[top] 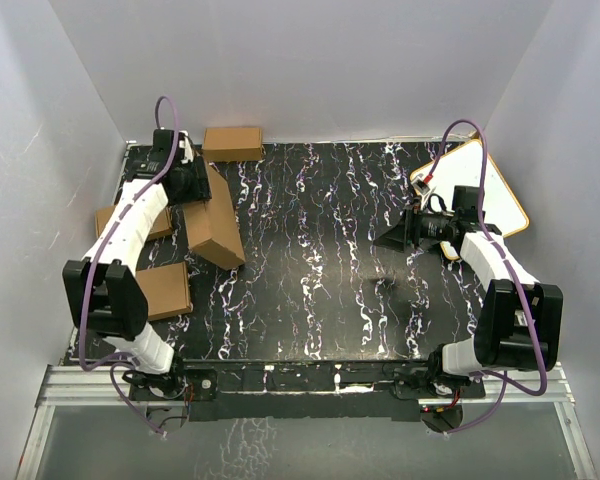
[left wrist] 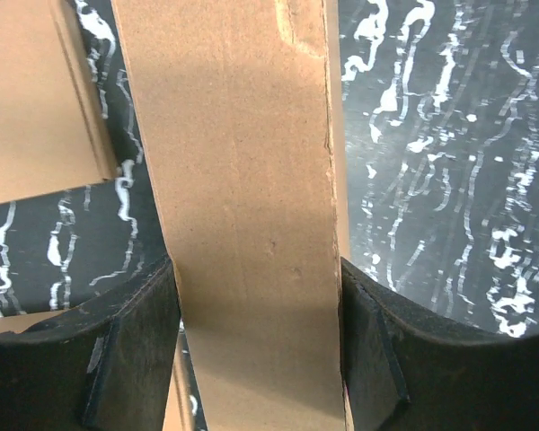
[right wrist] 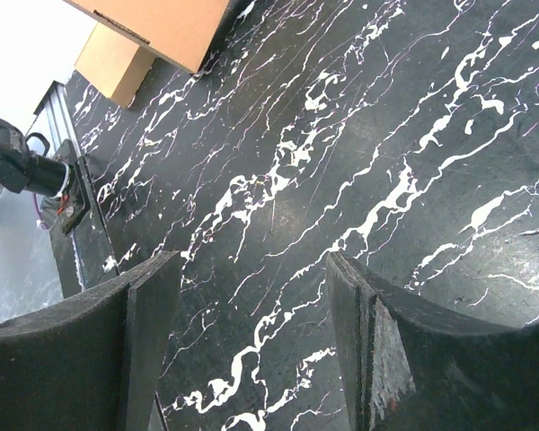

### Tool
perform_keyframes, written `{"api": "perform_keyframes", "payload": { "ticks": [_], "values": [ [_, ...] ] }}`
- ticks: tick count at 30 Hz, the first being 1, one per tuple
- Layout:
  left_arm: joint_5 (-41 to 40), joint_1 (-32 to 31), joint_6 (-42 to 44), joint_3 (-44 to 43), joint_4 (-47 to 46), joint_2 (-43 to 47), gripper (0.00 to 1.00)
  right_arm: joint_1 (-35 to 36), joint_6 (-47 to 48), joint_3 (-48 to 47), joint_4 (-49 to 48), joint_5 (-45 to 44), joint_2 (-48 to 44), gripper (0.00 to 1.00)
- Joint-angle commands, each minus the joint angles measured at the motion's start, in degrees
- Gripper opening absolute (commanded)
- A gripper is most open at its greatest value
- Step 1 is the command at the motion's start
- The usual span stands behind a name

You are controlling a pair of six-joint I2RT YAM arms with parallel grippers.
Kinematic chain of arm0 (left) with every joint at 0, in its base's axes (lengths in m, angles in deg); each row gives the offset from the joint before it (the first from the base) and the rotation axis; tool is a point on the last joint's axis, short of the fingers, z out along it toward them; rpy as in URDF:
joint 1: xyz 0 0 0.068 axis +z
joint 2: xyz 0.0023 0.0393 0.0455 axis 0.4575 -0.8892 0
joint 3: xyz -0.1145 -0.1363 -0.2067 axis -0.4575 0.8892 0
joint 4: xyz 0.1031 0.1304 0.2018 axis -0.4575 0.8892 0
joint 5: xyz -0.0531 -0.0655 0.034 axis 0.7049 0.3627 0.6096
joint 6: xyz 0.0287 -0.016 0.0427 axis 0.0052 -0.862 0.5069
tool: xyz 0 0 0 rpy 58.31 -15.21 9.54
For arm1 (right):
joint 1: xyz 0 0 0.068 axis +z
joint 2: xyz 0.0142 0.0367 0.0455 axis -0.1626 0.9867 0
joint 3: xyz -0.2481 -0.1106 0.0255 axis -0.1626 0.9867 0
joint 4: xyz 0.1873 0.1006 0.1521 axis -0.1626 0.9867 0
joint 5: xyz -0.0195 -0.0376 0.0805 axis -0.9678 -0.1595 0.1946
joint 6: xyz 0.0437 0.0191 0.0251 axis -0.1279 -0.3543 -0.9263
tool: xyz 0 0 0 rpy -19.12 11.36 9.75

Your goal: Fold the paper box

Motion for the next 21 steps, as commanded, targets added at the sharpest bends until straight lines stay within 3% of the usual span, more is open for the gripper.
{"api": "perform_keyframes", "payload": {
  "ticks": [1,13,21],
  "values": [
    [-10.11,0.89,7.08,-7.25,4.05,-2.65,0.27,-0.06,0.89,-0.27,-3.59,0.91,-0.99,0.69],
    [-31.69,1.95,17.00,-17.70,2.00,-8.04,0.24,0.44,0.68,-0.55,-3.51,1.42,-0.55,0.69],
    [-49.23,1.95,26.51,-12.26,-8.22,-7.26,0.20,0.75,0.53,-0.34,-3.59,1.70,-0.20,0.69]
  ]
}}
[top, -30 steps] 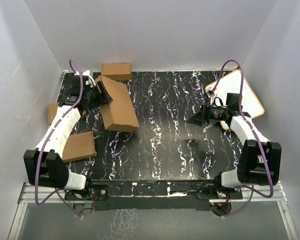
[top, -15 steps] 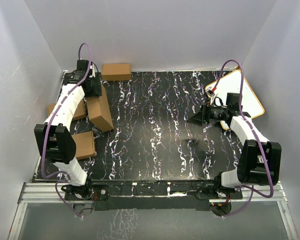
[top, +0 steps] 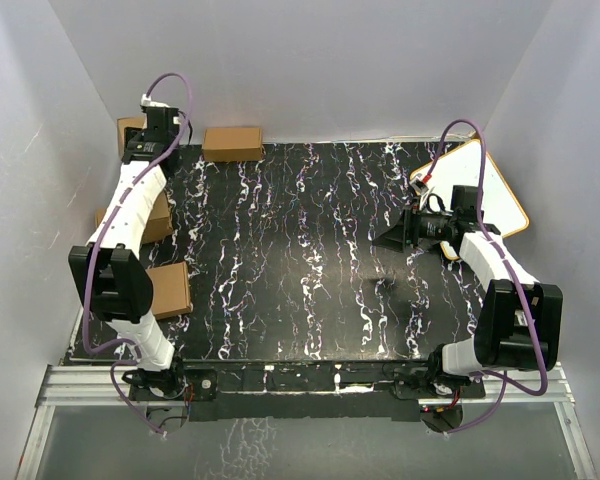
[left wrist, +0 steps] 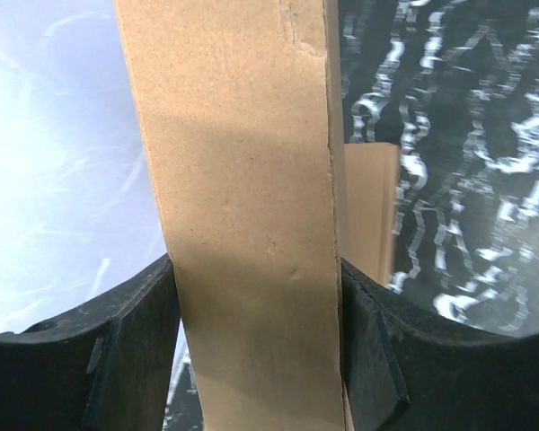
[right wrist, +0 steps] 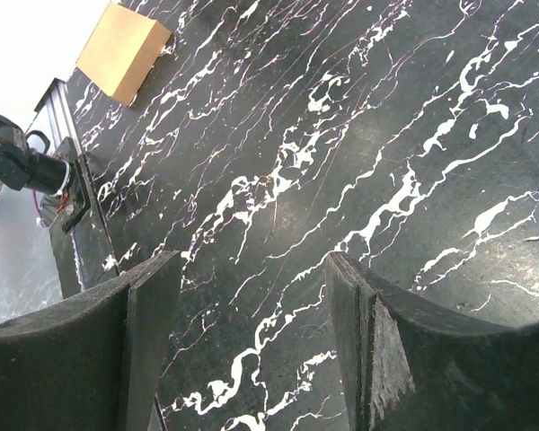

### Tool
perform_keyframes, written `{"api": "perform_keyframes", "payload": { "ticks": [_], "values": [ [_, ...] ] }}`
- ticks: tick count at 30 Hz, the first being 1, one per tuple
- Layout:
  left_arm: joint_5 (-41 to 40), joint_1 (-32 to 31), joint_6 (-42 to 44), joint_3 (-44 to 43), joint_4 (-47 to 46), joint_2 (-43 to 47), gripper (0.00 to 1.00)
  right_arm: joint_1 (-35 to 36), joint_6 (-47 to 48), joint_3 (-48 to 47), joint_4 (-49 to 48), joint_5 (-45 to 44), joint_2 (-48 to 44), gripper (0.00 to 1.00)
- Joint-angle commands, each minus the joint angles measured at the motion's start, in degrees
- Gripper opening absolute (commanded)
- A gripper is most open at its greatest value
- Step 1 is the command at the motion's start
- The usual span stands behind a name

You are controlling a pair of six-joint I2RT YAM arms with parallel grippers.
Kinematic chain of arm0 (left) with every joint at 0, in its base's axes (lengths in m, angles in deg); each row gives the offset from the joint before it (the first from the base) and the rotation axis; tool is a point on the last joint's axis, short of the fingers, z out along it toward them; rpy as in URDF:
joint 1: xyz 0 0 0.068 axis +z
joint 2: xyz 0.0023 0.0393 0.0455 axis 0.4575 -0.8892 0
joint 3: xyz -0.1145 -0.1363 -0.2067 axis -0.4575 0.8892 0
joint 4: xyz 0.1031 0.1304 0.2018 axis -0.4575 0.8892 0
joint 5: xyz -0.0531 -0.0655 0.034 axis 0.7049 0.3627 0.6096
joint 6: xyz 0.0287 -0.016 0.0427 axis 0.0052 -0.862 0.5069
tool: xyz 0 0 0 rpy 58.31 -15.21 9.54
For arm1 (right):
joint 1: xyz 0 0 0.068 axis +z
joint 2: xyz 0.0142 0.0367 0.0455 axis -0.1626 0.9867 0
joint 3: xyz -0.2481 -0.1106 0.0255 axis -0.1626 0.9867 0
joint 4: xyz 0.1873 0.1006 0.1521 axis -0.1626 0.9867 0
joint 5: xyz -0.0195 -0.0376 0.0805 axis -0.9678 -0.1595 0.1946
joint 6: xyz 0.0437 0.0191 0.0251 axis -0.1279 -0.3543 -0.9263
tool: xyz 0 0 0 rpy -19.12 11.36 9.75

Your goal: Fold the paper box

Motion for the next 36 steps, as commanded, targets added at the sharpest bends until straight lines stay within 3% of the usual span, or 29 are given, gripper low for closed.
{"api": "perform_keyframes", "payload": {
  "ticks": [1,6,13,15,19,23,24,31,36],
  "values": [
    [-15.73,0.20,9.28,4.08,-10.13,1.64,0.20,0.28,0.54,-0.30,-3.13,1.73,-0.15,0.69],
    [-21.55,0.20,18.81,7.07,-19.82,-0.28,0.22,0.44,0.28,-0.11,-3.43,1.73,0.25,0.69],
    [-27.17,0.20,30.56,13.70,-35.46,-4.14,0.33,0.70,0.28,-0.03,-3.44,1.53,0.82,0.69],
    [-25.38,0.20,27.59,12.75,-31.79,-5.05,0.36,0.92,0.28,-0.08,-3.44,1.47,1.00,0.69],
    [-21.80,-0.16,20.72,10.66,-24.39,-7.32,0.55,1.11,0.34,-0.19,-3.27,1.19,1.23,0.69],
    [-18.19,-0.96,14.45,9.35,-17.47,-8.07,0.94,1.16,0.54,-0.29,-3.01,1.18,1.32,0.69],
    [-17.19,-1.12,12.52,8.83,-15.52,-8.06,0.97,1.16,0.54,-0.29,-2.93,1.16,1.35,0.70],
    [-8.55,-2.77,2.83,5.05,-3.56,-6.56,0.97,1.24,0.69,-0.64,-2.66,1.21,1.53,0.69],
    [1.99,-3.69,0.86,6.34,0.65,-2.75,0.97,1.16,1.83,-0.79,-1.86,0.01,2.08,0.70]
  ]
}}
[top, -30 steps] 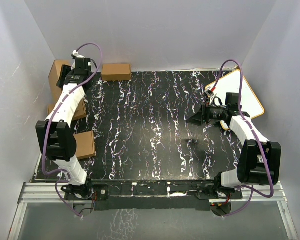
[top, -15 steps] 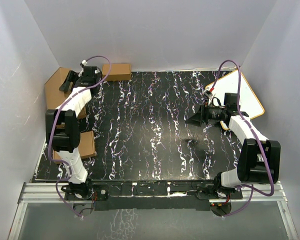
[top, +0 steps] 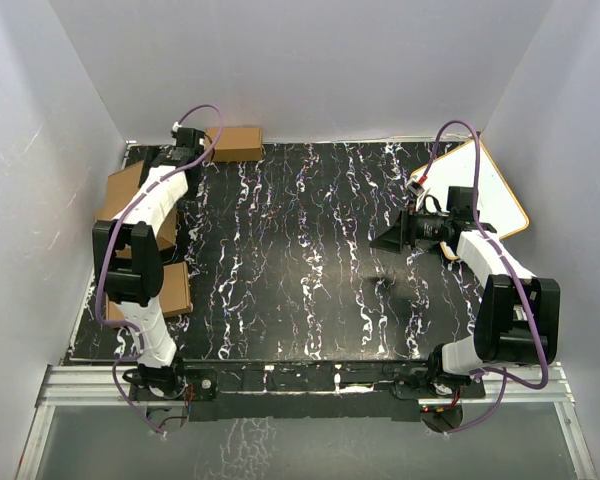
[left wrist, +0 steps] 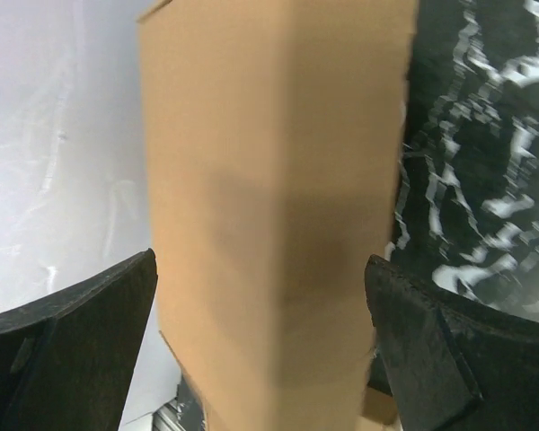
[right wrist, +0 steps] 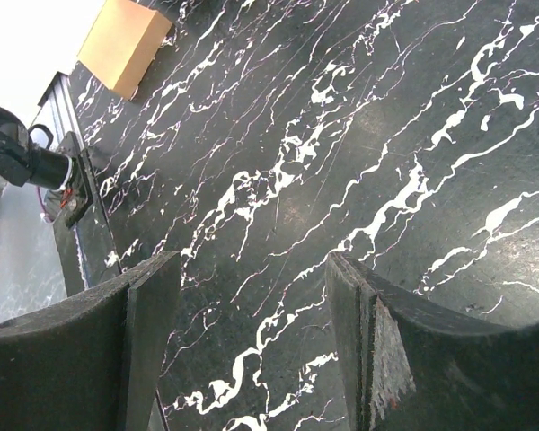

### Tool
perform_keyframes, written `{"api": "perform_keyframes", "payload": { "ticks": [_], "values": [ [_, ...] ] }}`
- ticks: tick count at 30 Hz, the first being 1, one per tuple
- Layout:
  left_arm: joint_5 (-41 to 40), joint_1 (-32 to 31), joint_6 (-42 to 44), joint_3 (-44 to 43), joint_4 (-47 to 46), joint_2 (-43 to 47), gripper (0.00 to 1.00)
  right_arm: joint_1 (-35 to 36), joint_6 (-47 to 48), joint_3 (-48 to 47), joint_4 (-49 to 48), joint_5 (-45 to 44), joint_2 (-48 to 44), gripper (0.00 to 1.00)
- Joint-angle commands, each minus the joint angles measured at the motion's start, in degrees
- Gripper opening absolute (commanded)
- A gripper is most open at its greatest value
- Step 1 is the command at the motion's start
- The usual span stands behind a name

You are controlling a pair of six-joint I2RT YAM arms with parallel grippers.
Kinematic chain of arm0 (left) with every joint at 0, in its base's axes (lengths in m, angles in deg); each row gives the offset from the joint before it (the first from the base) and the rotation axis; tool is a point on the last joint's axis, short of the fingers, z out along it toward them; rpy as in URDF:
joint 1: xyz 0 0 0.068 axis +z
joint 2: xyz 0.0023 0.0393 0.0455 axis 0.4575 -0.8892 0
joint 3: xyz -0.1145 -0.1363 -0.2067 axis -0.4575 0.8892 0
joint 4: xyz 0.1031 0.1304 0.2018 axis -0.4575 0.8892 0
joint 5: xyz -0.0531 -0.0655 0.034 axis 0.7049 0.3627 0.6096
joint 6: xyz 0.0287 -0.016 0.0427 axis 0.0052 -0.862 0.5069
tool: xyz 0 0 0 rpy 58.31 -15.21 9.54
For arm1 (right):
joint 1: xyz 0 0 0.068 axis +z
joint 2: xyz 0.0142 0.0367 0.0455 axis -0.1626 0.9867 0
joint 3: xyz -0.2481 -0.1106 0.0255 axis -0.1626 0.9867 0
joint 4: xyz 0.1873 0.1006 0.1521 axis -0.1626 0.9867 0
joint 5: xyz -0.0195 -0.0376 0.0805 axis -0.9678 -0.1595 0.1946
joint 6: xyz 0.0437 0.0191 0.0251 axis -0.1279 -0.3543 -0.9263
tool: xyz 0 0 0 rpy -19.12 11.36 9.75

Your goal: Fold the paper box

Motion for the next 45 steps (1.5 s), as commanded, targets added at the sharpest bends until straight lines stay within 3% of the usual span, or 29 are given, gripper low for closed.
{"api": "perform_keyframes", "payload": {
  "ticks": [1,8,13,16,18,21,22,25,28,33,37,45],
  "values": [
    [10.52,-0.88,-3.95,0.72,6.12,7.03,0.97,0.11,2.07,-0.94,-1.57,-0.09,0.57,0.70],
    [16.85,-0.88,-4.44,4.75,7.33,11.54,0.97,0.09,3.14,-1.08,-0.83,-0.97,1.47,0.70],
    [40.73,-0.95,-12.26,10.18,4.15,22.01,0.93,0.00,5.96,-1.69,1.29,-1.57,2.11,0.70],
    [51.81,-0.84,-17.95,18.90,-3.37,27.15,0.77,-0.19,6.73,-1.78,1.75,-1.66,2.48,0.70],
    [54.59,-0.72,-20.78,24.01,-7.54,27.93,0.61,-0.26,7.32,-1.82,2.11,-1.84,2.78,0.70],
    [51.71,-0.45,-21.71,27.03,-8.41,24.60,0.23,-0.51,8.22,-2.04,2.73,-2.19,3.21,0.70],
    [49.62,-0.38,-21.35,27.28,-8.20,23.26,0.16,-0.54,8.55,-2.16,2.91,-2.37,3.30,0.70],
    [41.13,-0.25,-19.97,27.28,-7.45,19.41,0.10,-0.73,9.24,-2.31,3.36,-3.13,3.62,0.70],
    [32.68,-0.06,-19.30,27.78,-9.01,17.09,0.11,-0.84,10.04,-2.67,4.02,-3.36,3.90,0.70],
    [28.76,0.08,-19.90,26.42,-9.36,13.25,0.19,-1.12,12.56,-3.04,5.73,-4.47,3.21,0.70],
    [34.79,0.08,-21.91,25.28,-10.06,16.43,0.35,-1.06,15.04,-4.02,7.41,-6.26,1.00,0.70],
    [58.33,0.16,-29.83,30.97,-18.77,35.29,0.86,-1.26,23.79,-10.24,12.75,-16.20,-8.04,0.76]
  ]
}}
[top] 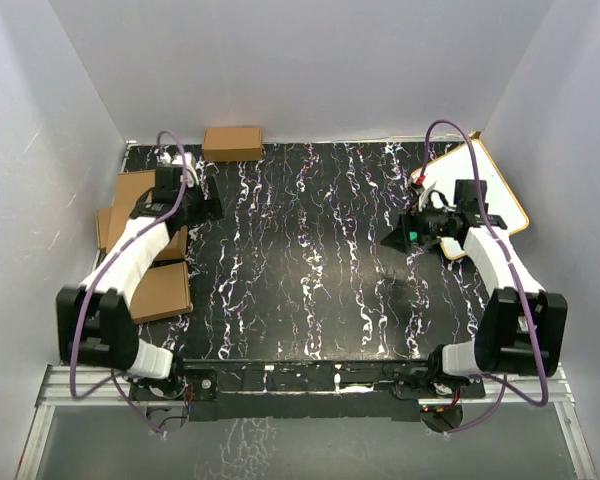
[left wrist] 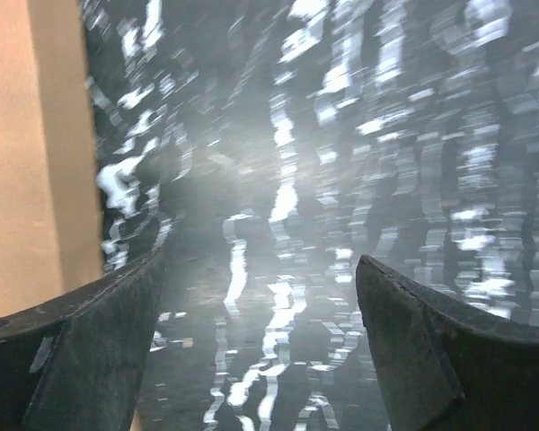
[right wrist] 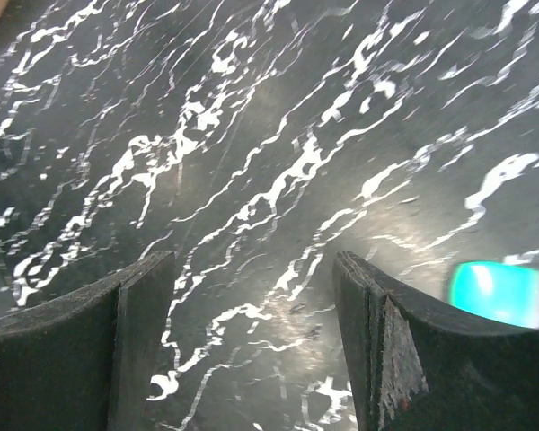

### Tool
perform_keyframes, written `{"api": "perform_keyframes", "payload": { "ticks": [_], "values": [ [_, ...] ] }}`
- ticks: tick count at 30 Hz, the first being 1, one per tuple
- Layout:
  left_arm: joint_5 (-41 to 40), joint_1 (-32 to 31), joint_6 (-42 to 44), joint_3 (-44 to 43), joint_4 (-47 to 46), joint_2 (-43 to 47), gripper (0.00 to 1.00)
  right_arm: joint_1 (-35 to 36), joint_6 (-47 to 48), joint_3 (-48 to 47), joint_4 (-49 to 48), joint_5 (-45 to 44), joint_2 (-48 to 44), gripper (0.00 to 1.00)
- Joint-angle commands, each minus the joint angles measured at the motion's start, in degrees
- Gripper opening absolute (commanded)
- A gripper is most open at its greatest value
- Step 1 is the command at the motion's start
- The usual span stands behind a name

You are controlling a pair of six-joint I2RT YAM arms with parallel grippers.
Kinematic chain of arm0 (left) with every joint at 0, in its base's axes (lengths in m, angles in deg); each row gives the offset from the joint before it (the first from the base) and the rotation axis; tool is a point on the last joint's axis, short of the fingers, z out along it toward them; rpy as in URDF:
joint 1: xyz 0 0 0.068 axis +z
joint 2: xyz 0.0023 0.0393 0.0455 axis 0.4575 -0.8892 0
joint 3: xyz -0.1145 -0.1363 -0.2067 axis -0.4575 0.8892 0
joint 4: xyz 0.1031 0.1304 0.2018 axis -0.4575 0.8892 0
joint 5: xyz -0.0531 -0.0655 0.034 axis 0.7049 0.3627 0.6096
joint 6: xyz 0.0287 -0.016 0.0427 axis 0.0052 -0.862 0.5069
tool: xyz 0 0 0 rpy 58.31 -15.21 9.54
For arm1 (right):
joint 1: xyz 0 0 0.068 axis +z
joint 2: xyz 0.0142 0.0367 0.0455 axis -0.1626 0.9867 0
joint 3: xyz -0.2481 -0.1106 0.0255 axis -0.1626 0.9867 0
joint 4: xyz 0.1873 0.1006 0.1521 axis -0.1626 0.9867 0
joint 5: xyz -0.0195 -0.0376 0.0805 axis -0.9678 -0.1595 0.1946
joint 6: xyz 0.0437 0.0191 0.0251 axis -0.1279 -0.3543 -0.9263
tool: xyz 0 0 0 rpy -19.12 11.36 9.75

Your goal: Fold the paper box

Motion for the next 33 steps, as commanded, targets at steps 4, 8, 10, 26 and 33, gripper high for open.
{"api": "perform_keyframes", "payload": {
  "ticks": [4,8,10,26,33],
  "values": [
    [25.00,0.50,-10.47,10.24,-16.53,24.51,0.97,-1.00,8.77,-11.93,2.81,-7.86,-12.02,0.99],
    [29.28,0.82,-15.84,15.23,-22.23,33.18,0.97,-1.38,1.02,-19.68,3.23,-9.21,-13.66,0.98],
    [30.45,0.88,-17.18,14.95,-21.91,34.65,0.97,-1.41,-6.79,-22.74,1.72,-10.68,-13.74,0.98],
    [34.24,0.92,-19.82,4.66,-11.98,36.92,0.97,-1.33,-29.85,-27.91,-1.56,-17.99,-22.55,0.99],
    [34.41,0.91,-20.55,3.93,-11.51,37.31,0.97,-1.33,-31.57,-26.64,-1.64,-22.06,-24.56,0.99]
  ]
}}
